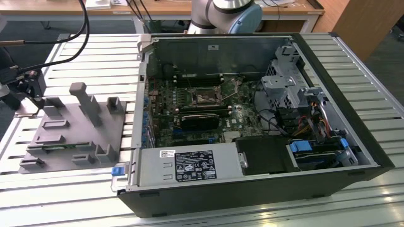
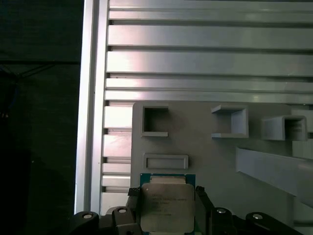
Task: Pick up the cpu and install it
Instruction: 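Pick up the cpu and move it towards the insertion slot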
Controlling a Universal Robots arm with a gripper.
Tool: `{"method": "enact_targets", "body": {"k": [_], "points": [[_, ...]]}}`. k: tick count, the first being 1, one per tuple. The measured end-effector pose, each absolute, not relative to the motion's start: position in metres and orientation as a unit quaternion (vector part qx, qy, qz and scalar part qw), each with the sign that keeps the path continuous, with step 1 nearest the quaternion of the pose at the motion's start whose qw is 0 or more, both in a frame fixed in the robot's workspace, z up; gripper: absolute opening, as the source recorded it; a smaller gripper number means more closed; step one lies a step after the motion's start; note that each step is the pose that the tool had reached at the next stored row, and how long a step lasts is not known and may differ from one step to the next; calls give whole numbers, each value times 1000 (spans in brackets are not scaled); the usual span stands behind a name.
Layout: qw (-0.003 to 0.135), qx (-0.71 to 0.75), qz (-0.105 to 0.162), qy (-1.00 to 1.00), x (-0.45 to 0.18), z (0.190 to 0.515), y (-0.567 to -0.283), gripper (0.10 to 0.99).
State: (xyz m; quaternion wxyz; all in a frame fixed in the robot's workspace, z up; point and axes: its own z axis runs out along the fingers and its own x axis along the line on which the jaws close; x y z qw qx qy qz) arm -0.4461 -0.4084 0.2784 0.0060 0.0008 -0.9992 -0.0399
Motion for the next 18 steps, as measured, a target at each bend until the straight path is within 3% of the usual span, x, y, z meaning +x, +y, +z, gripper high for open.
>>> {"method": "enact_targets", "body": {"k": [18], "points": [[6, 1, -40, -999, -446, 285, -408, 533]]}}
